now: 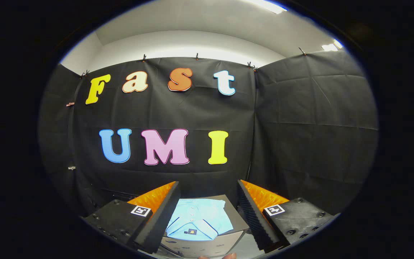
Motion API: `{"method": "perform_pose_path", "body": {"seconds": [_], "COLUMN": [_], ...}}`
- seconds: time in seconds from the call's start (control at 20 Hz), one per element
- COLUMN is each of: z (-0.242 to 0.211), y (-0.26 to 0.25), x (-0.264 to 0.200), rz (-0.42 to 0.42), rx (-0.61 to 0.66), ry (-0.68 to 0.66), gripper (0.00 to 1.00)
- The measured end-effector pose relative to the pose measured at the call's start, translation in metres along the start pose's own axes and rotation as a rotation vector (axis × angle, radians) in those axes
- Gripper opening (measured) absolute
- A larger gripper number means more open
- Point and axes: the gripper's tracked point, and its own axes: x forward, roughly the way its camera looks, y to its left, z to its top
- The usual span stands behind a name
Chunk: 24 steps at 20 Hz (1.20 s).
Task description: Put the clothes into the washing machine and then close the washing machine lid.
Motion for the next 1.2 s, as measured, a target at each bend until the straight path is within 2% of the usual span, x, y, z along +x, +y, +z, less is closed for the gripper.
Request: {"method": "perform_pose_path", "body": {"seconds": [0.45,0.6,0.8,1.1,1.2], "z": [-0.017,-0.040,-0.081,-0.183,-0.217], "y": [0.005,0.012,0.017,0.047,0.054], "x": [0.018,0.033,0.066,0.124,0.144], "rz": [0.018,0.038,0.047,0.136,0.150], "rx": [0.015,0.048,0.030,0.082,0.105], "ry": [0.056,0.157,0.315,0.657,0.735], "gripper": [0.98,0.99,0.98,0.99,0.99]}}
